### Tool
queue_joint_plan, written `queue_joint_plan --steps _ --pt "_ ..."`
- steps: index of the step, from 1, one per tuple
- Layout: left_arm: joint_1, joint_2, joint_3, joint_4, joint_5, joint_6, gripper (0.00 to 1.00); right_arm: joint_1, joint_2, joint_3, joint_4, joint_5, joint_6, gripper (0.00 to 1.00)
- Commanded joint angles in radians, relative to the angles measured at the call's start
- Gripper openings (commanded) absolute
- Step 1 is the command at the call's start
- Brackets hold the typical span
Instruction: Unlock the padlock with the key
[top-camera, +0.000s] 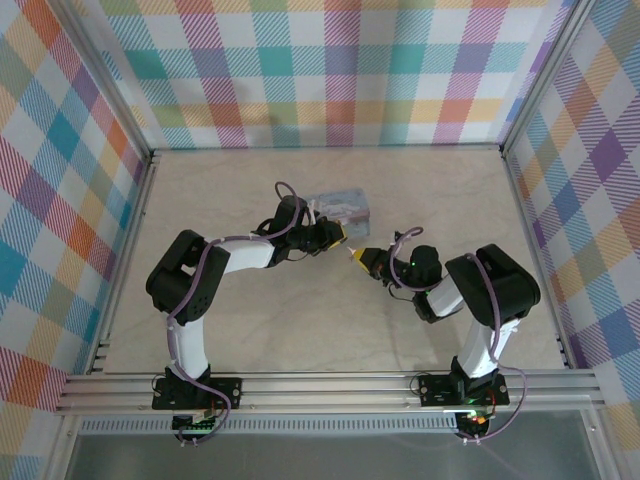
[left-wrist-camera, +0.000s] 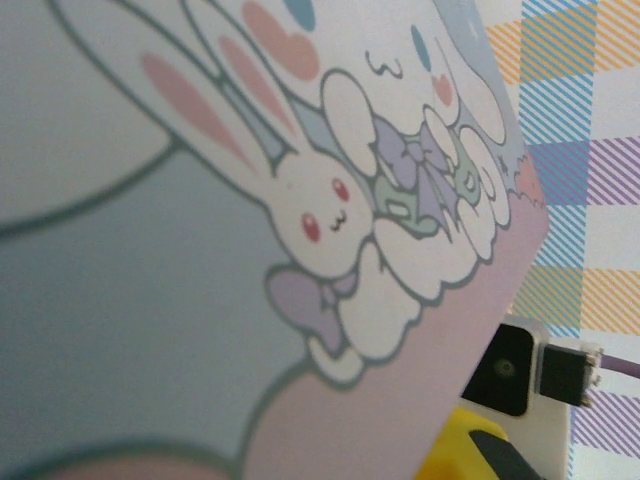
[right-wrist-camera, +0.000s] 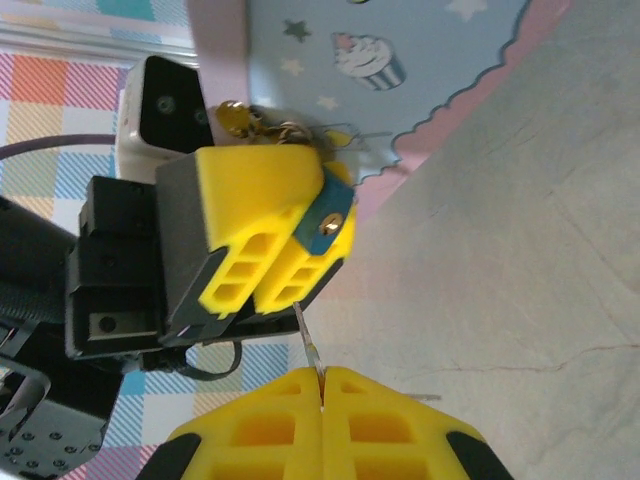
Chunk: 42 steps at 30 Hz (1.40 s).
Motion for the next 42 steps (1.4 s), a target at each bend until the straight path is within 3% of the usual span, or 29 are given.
queue_joint_plan --steps 1,42 --pt "0.011 0.002 0.006 0.055 0.041 -0.024 0.1 0.003 0.02 0.021 0.061 0.015 -0.024 0.0" --pt "0.015 -0.003 -0.017 0.087 0.062 -0.049 0.1 0.005 0.075 0.096 0.061 0.021 -0.023 0.0"
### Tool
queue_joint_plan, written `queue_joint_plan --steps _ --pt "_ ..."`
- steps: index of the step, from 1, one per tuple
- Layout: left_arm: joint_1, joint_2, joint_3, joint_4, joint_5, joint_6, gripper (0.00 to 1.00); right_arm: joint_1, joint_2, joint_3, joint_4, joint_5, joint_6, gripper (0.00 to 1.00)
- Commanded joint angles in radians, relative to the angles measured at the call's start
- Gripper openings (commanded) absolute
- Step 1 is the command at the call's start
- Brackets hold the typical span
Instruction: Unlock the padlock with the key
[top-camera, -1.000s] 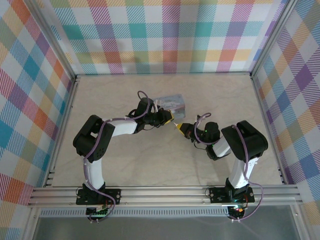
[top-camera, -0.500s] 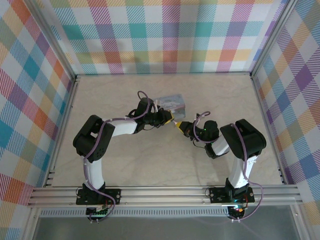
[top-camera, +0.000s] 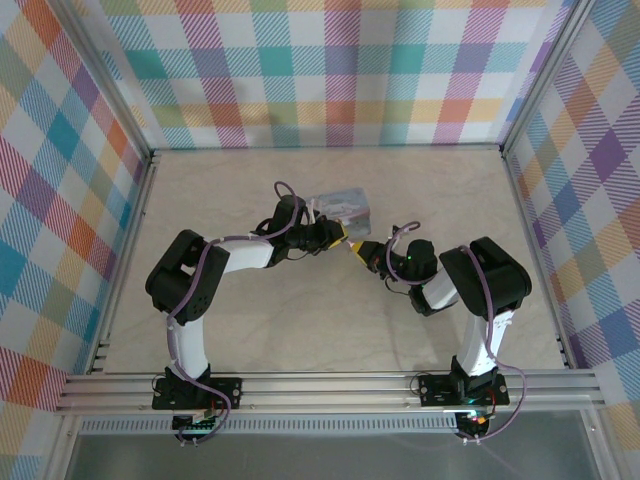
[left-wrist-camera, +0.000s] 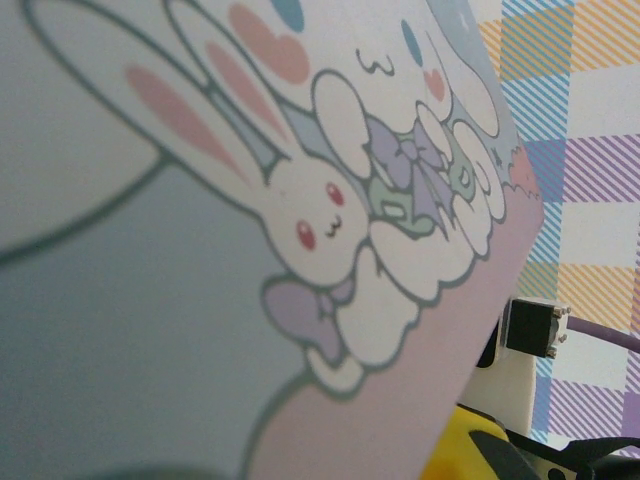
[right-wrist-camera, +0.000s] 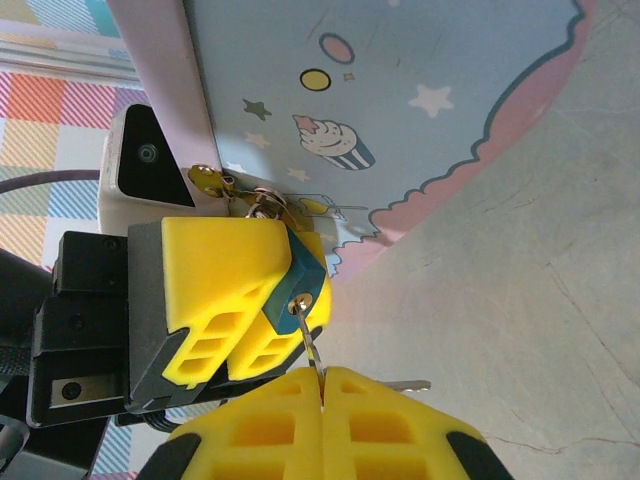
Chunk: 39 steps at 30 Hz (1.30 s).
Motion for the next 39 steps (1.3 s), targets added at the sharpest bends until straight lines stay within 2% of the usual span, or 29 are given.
queue_joint_plan --steps 1,29,39 --pt "0.008 -0.003 -0.011 0.06 0.03 -0.017 0.1 0.005 0.012 0.025 0.055 -0.001 -0.011 0.0" --pt "0.01 0.007 -0.017 0.088 0.041 -0.04 0.1 0.014 -0.033 0.024 0.055 0.0 -0.03 0.0" --pt "0.009 0.008 -0.047 0.187 0.068 -0.101 0.08 0.015 -0.013 0.05 0.055 0.008 -0.025 0.0"
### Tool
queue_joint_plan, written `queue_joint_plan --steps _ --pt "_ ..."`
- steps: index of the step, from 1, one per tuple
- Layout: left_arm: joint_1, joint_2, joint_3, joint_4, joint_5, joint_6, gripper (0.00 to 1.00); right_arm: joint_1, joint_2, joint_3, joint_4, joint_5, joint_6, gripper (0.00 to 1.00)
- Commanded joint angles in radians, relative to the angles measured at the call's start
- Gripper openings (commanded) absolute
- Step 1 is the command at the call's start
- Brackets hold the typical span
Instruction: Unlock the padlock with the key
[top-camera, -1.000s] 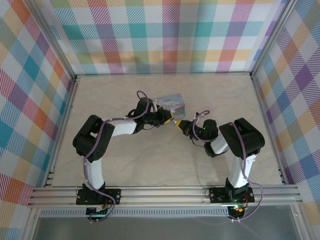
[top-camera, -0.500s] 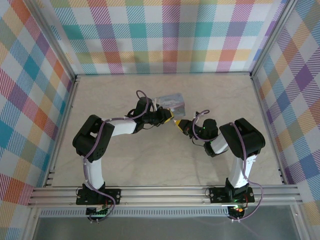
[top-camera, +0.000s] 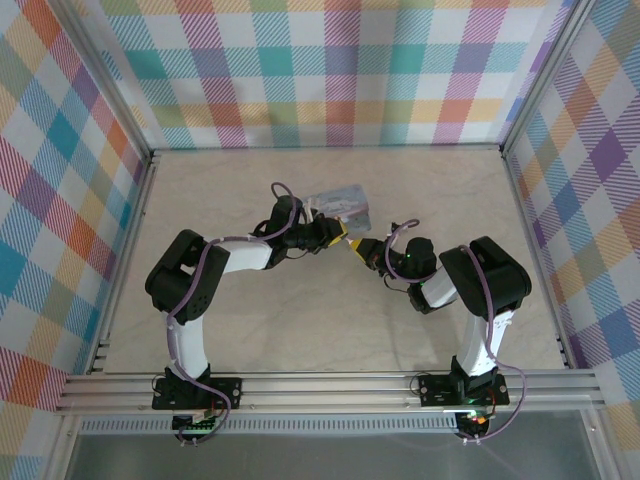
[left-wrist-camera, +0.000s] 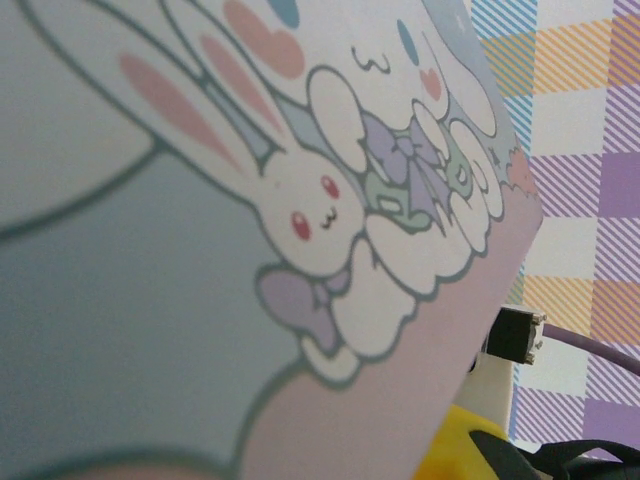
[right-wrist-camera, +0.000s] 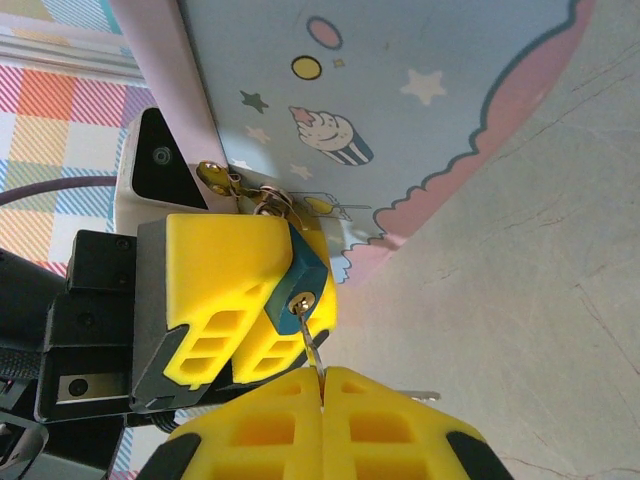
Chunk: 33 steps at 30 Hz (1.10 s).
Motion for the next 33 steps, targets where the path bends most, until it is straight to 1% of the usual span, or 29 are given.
queue_joint_plan --steps 1,12,21,26,31,33 --pt "0.006 0.005 -0.018 0.088 0.057 -0.035 0.08 0.009 -0.012 0.033 0.056 0.007 -0.013 0.0" --pt "0.006 0.002 -0.025 0.133 0.067 -0.055 0.08 0.009 0.045 0.078 0.056 -0.013 0.093 0.0" --pt "0.007 -0.003 -0.033 0.156 0.075 -0.06 0.08 0.009 0.082 0.11 0.056 -0.019 0.251 0.0" --pt "0.006 -0.005 -0.035 0.16 0.079 -0.06 0.07 0.006 0.072 0.115 0.056 -0.001 0.266 0.0" --pt "0.006 -0.003 -0.039 0.172 0.088 -0.063 0.06 0.003 0.098 0.142 0.056 -0.039 0.283 0.0" --pt "0.006 -0.001 -0.041 0.181 0.095 -0.065 0.05 0.001 0.103 0.144 0.056 -0.032 0.282 0.0"
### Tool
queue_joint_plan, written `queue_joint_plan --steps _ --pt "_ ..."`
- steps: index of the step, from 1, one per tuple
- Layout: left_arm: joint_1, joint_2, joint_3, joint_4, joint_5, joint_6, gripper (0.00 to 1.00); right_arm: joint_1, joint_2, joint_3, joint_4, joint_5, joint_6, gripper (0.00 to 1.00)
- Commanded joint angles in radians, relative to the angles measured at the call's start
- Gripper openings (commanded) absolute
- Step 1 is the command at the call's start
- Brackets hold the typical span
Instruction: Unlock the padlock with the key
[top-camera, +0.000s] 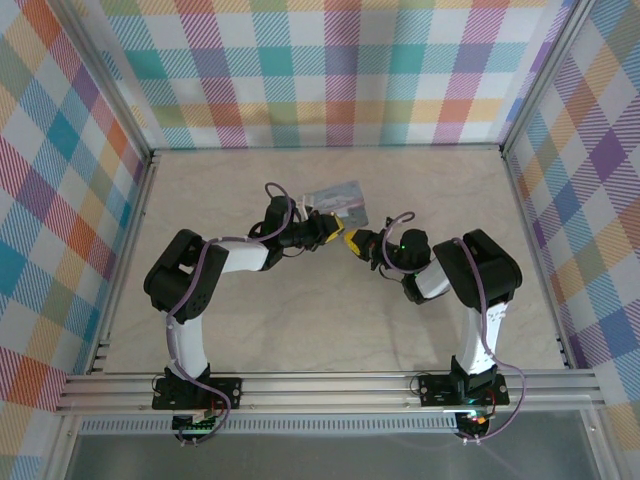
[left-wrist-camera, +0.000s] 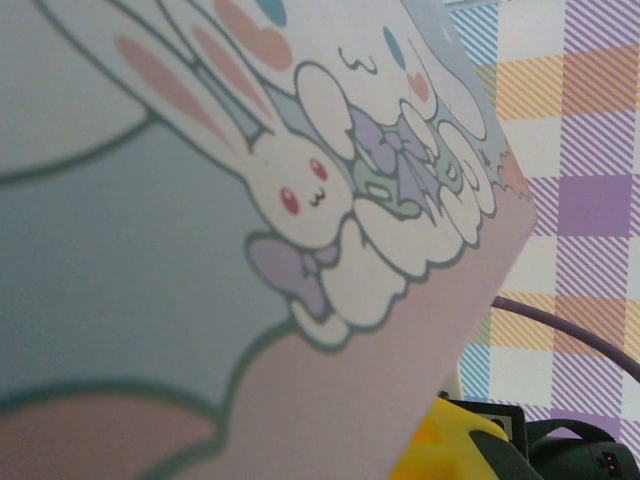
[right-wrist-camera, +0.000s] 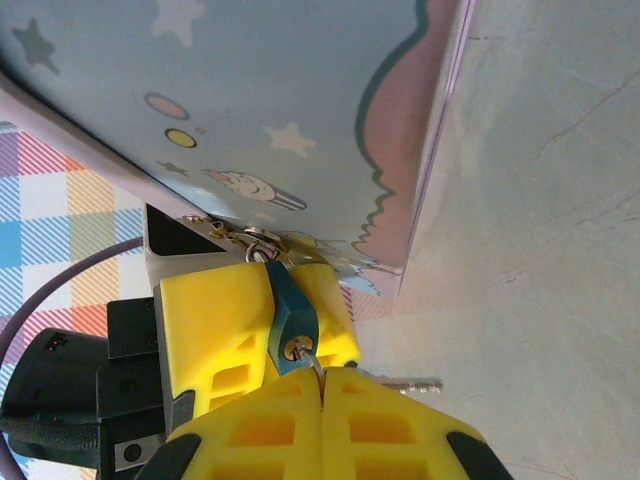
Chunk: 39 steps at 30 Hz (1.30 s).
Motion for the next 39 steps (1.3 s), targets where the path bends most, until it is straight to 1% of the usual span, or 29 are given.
queue_joint_plan --steps 1,4,15,18,21,24,26,30,33,35,39 --pt "-0.018 0.0 -0.008 0.076 0.087 -0.013 0.04 0.0 0.025 0.034 0.041 0.009 0.015 0.0" --pt "-0.026 0.007 -0.003 0.073 0.107 -0.01 0.0 0.002 0.039 0.056 0.041 0.001 0.015 0.0" --pt "-0.11 0.037 0.012 0.066 0.202 0.022 0.0 0.008 0.05 0.108 0.04 -0.011 0.024 0.0" --pt "-0.113 0.023 0.006 0.059 0.203 0.026 0.0 0.009 0.055 0.106 0.04 -0.018 0.024 0.0" --pt "-0.112 0.006 0.011 0.002 0.19 0.066 0.0 0.009 0.057 0.09 0.04 -0.016 0.016 0.0" --pt "-0.098 -0.012 0.005 -0.04 0.153 0.082 0.0 0.007 0.054 0.062 0.04 -0.02 0.0 0.0" --pt "-0.082 -0.024 0.003 -0.082 0.122 0.102 0.0 0.001 0.053 0.029 0.04 -0.016 -0.012 0.06" --pt "-0.057 -0.034 0.01 -0.148 0.078 0.135 0.0 -0.013 0.054 -0.025 0.04 -0.022 -0.037 0.14" --pt "-0.041 -0.026 0.018 -0.168 0.062 0.141 0.0 -0.019 0.053 -0.064 0.04 -0.03 -0.057 0.26" --pt "-0.034 -0.022 0.022 -0.18 0.049 0.147 0.0 -0.026 0.051 -0.095 0.04 -0.038 -0.075 0.31" --pt "-0.028 -0.018 0.025 -0.197 0.038 0.149 0.0 -0.043 0.038 -0.174 0.04 -0.046 -0.123 0.35"
